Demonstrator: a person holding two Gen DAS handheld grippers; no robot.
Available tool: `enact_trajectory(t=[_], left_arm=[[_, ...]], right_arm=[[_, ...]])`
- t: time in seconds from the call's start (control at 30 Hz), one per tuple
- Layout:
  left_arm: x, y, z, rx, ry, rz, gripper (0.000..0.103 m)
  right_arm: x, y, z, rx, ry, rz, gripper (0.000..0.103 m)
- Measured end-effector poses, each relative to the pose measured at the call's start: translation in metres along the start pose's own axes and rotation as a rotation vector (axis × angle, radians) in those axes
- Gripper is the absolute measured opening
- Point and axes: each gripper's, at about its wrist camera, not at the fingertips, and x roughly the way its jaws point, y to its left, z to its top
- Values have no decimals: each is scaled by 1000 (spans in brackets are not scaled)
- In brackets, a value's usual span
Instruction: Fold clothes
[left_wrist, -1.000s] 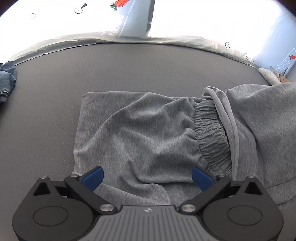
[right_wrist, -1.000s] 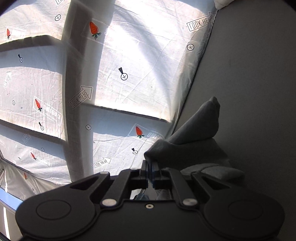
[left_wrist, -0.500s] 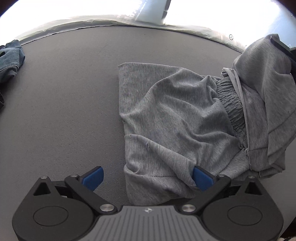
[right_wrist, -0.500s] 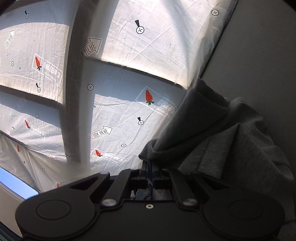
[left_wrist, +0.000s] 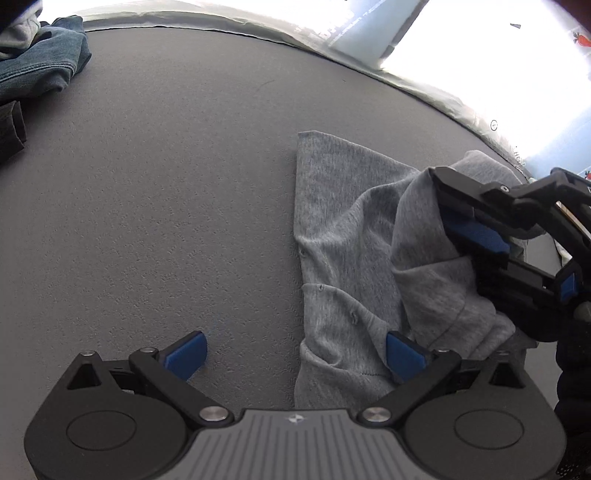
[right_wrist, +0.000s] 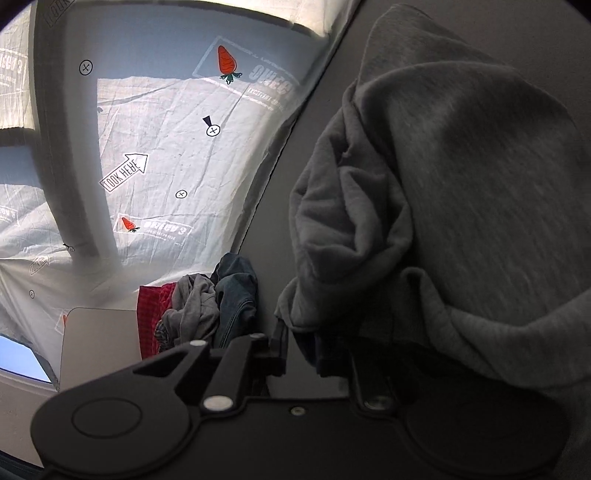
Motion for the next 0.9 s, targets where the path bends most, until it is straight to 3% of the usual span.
enact_trajectory(t=[0.07, 0.23, 0.3, 0.4, 0.5, 0.57, 0.73, 0.9], left_arm=[[-1, 2, 0, -20, -7, -3, 101], [-2, 0, -1, -25, -13, 13, 101], [-5, 0, -3, -30, -18, 18, 101], [-17, -2, -4, -40, -74, 13, 101], [-33, -7, -4, -33, -157, 10, 101], [-38, -11, 0, -21, -189, 12, 101], [-32, -15, 6, -72, -190, -13, 100], [-28, -20, 19, -157, -200, -85, 100]], right_arm=[[-12, 3, 1, 10, -14, 34, 40], [-60, 28, 5, -97, -144, 70, 41], [-84, 36, 2, -190, -238, 3, 39], [-103, 44, -4, -358, -310, -203, 36], [-95, 42, -17, -513, -270, -451, 37], [-87, 35, -27, -577, -229, -541, 38], [-100, 22, -29, -569, -182, -519, 38], [-106, 16, -30, -552, -154, -515, 38]])
